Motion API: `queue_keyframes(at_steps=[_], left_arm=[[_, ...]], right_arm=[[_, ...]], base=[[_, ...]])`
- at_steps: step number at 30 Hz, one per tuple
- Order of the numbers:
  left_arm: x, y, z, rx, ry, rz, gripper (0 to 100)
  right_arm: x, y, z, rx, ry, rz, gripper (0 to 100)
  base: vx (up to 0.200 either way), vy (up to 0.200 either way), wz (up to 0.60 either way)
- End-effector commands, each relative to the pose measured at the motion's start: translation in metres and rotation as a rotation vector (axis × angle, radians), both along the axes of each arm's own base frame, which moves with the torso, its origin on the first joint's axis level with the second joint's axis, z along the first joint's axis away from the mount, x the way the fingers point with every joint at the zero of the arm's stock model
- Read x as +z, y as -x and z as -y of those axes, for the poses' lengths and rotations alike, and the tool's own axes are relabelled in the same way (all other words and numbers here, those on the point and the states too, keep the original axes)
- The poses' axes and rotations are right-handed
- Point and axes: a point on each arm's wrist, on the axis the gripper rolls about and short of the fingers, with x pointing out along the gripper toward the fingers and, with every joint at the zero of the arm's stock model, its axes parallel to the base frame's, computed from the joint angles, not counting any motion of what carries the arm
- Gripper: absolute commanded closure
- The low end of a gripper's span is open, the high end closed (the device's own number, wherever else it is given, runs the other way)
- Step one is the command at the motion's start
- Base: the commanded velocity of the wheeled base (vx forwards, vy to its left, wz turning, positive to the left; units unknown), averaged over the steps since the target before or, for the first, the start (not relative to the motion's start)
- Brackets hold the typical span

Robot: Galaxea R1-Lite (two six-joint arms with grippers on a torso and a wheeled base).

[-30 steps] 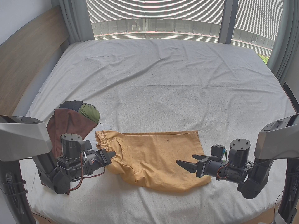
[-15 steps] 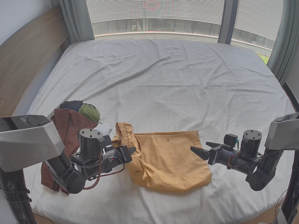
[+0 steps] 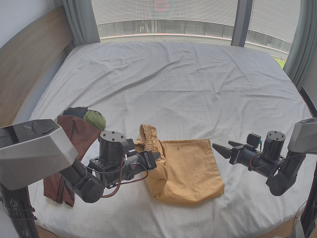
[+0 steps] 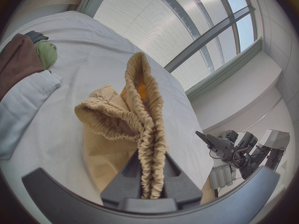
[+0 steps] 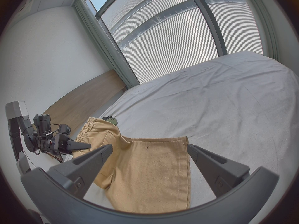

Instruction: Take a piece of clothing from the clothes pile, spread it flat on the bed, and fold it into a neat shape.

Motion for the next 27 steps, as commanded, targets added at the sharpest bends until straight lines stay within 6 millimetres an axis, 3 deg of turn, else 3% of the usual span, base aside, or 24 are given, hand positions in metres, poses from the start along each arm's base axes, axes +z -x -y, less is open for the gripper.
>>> queue_keyframes(at_steps=[1, 11, 27], left_arm=[[-0.002, -0.001, 0.013, -0.028, 0.007, 0.01, 100], [-0.005, 0.002, 0.041, -0.087, 0.019, 0.024, 100], [-0.027, -0.006, 0.081, -0.128, -0.006, 0.004, 100]], right_arm=[[0.006, -0.004, 0.006, -0.023, -0.008, 0.027, 0], [0.008, -0.009, 0.012, -0.042, -0.011, 0.04, 0], [0.014, -0.02, 0.028, -0.101, -0.018, 0.076, 0]], base=[[0.0, 0.0, 0.0], [0.0, 0.0, 0.0], [0.0, 0.0, 0.0]])
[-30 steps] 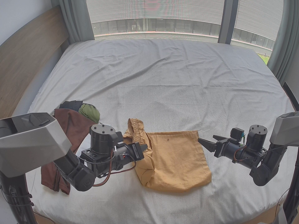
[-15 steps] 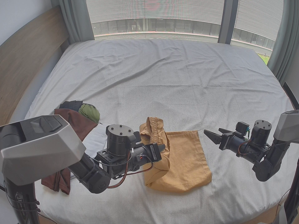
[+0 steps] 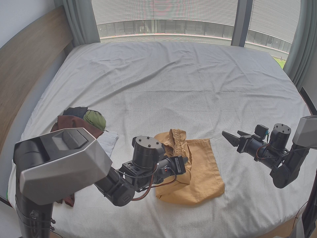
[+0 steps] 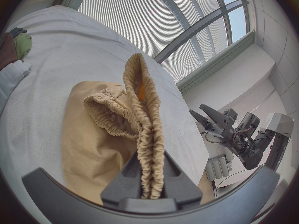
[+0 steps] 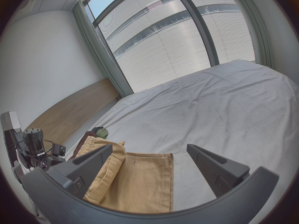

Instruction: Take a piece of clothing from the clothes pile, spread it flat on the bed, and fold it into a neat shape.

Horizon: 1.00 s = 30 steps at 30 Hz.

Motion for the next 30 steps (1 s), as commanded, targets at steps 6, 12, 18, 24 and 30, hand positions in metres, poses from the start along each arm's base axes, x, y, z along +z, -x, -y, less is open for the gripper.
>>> queue_keyframes(at_steps=[6, 12, 18, 24, 30], left_arm=[[-0.015, -0.002, 0.009, -0.011, -0.018, -0.019, 100], [-0.019, 0.0, 0.012, -0.02, -0.029, -0.032, 100], [-0.017, 0.002, 0.016, -0.031, -0.032, -0.035, 100], [-0.015, 0.0, 0.019, -0.031, -0.024, -0.026, 100], [-0.012, -0.001, 0.021, -0.035, -0.019, -0.022, 0]], right_arm=[[0.001, -0.002, 0.002, -0.006, -0.002, 0.005, 0], [0.001, -0.002, 0.002, -0.006, -0.002, 0.005, 0], [0.001, -0.001, 0.002, -0.006, -0.001, 0.004, 0], [0.001, -0.001, 0.002, -0.006, -0.001, 0.004, 0], [0.0, -0.001, 0.002, -0.006, 0.0, 0.003, 0]], base=[[0.0, 0.0, 0.0], [0.0, 0.0, 0.0], [0.0, 0.0, 0.0], [0.0, 0.0, 0.0], [0.0, 0.0, 0.0]])
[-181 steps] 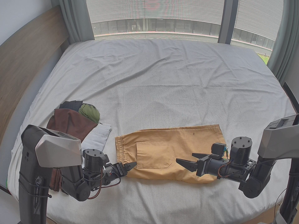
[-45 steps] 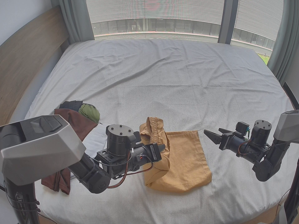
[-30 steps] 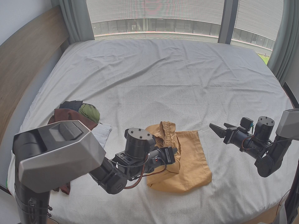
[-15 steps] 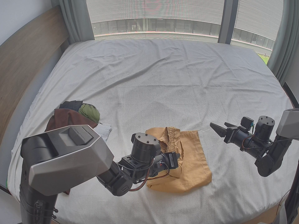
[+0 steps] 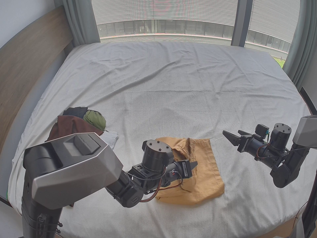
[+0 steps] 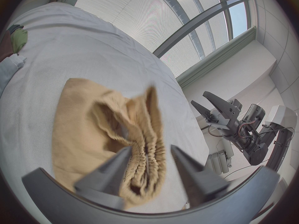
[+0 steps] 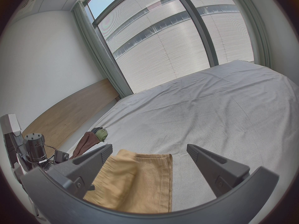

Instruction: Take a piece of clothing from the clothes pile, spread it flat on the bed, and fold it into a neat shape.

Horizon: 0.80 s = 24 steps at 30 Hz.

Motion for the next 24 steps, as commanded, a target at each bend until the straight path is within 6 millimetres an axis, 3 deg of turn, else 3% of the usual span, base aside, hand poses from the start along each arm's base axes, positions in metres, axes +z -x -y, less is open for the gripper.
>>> queue_keyframes(at_steps=[1, 7, 13, 24], left_arm=[[0.003, 0.001, 0.005, -0.009, 0.012, 0.01, 0], [0.004, 0.003, 0.008, -0.013, 0.018, 0.009, 0], [0.002, 0.0, -0.007, 0.03, 0.004, -0.001, 0], [0.029, 0.012, -0.08, 0.151, -0.013, 0.016, 0]], right_arm=[[-0.001, 0.0, 0.0, 0.001, 0.0, -0.002, 0], [-0.002, 0.0, 0.0, 0.001, 0.001, -0.005, 0], [-0.005, 0.002, -0.002, 0.007, 0.003, -0.021, 0], [-0.018, 0.013, -0.017, 0.06, 0.016, -0.084, 0]], base=[[0.0, 0.0, 0.0], [0.0, 0.0, 0.0], [0.0, 0.0, 0.0], [0.0, 0.0, 0.0]])
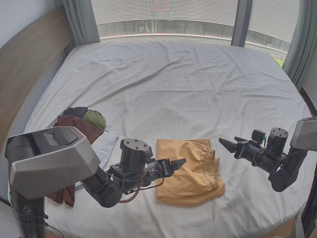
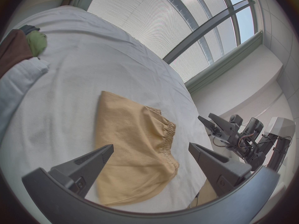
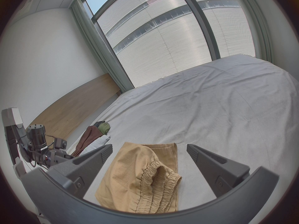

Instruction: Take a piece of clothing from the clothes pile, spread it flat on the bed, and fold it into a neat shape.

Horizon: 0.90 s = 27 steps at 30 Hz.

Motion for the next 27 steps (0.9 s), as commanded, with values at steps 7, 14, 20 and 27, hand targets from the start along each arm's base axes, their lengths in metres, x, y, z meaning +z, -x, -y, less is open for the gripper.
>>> queue_keyframes(at_steps=[7, 14, 20, 27], left_arm=[[0.021, 0.023, -0.074, 0.114, 0.022, 0.073, 0], [0.054, 0.043, -0.116, 0.184, 0.036, 0.183, 0], [0.054, 0.048, -0.135, 0.178, 0.044, 0.163, 0], [0.038, 0.043, -0.152, 0.194, -0.08, 0.172, 0]], right_arm=[[-0.009, 0.01, -0.015, 0.053, 0.009, -0.046, 0], [-0.02, 0.014, -0.019, 0.07, 0.021, -0.09, 0], [-0.03, 0.021, -0.022, 0.085, 0.033, -0.14, 0], [-0.044, 0.028, -0.018, 0.08, 0.061, -0.227, 0]], base=[[0.0, 0.0, 0.0], [0.0, 0.0, 0.0], [0.0, 0.0, 0.0], [0.0, 0.0, 0.0]])
